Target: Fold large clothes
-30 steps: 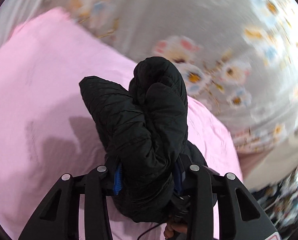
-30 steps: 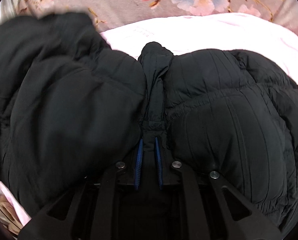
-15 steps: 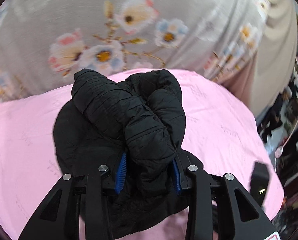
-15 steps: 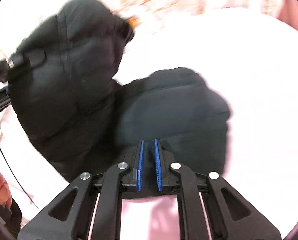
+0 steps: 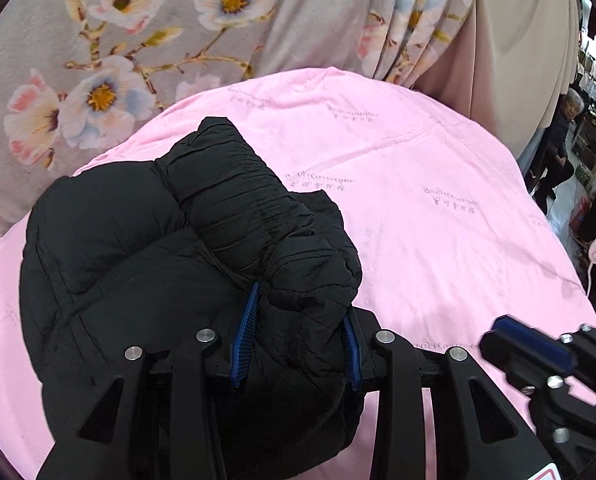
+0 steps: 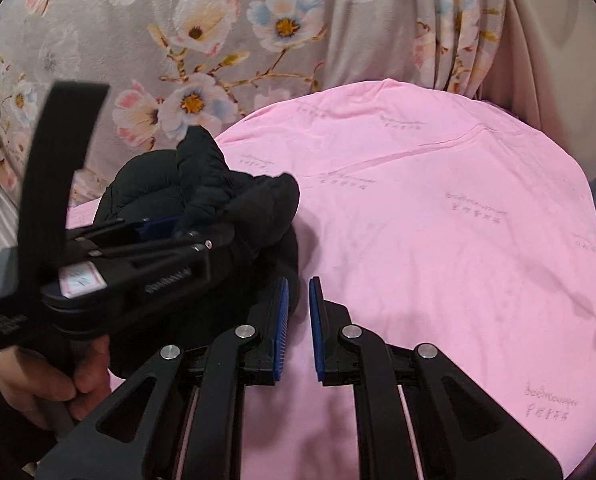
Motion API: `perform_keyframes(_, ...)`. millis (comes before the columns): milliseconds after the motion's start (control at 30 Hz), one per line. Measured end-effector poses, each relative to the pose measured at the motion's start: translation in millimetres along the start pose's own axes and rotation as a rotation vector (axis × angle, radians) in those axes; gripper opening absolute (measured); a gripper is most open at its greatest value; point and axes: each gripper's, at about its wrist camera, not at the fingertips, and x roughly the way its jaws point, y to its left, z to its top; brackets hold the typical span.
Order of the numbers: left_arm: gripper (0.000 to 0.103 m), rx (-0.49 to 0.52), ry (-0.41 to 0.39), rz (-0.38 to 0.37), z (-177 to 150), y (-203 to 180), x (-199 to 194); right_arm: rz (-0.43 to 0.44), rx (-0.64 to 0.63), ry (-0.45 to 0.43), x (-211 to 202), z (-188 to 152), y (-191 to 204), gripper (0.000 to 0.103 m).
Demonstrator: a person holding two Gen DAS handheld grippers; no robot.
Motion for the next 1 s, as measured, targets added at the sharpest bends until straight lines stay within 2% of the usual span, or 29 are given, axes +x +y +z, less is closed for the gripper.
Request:
perform_keyframes(167,0.033,0.039,0.000,0.044,-0.9,-15.2,11.3,-0.004,0.006,-0.009,-9.4,8.7,-5.8,0.011)
perform_keyframes(267,0.033,0.014,-0.002,0.031,-0.2,-8.0,4.3,0.035,0.015,-0.066,-22.8,38.1,-3.7,0.011)
perform_keyframes(333,0.034,0.010,-0.007,0.021,-2.3,-3.2,-1.5,0.068,0.007,-0.100,-30.9,67.2,-0.4,0.017)
perform_keyframes(400,0.034,0.015,-0.014,0.020,-6.5,-3.1,-5.4,0.152,-0.058,-0.026,-18.9,102.5,14.7,0.021)
perform_keyframes(500,0.034,0.019,-0.029,0.026,-13.2,-4.9,-11.4,0.253,-0.223,0.111,19.5,128.9,51.8,0.022)
perform_keyframes(567,0.034,0.016,-0.052,0.026,-17.3,-4.2,-18.7,0.256,-0.275,0.174,46.1,130.2,67.0,0.024)
perform_keyframes(700,0.041,0.000,-0.085,0.040,-23.9,2.5,-34.1,0.363,-0.228,0.316,90.3,116.9,69.7,0.028)
perform_keyframes(767,0.042,-0.027,-0.081,0.027,-25.5,9.8,-39.4,0.419,-0.215,0.334,97.8,110.9,68.8,0.026)
perform_keyframes(833,0.043,-0.035,-0.087,0.025,-26.3,13.2,-44.3,0.443,-0.225,0.330,96.2,109.9,70.6,0.013)
perform_keyframes(900,0.045,-0.030,-0.076,0.021,-25.7,14.6,-49.3,0.399,-0.240,0.323,95.1,109.1,72.4,0.008)
perform_keyframes(1000,0.045,-0.015,-0.055,-0.013,-28.9,19.7,-65.2,0.339,-0.231,0.316,97.9,107.4,65.9,0.007)
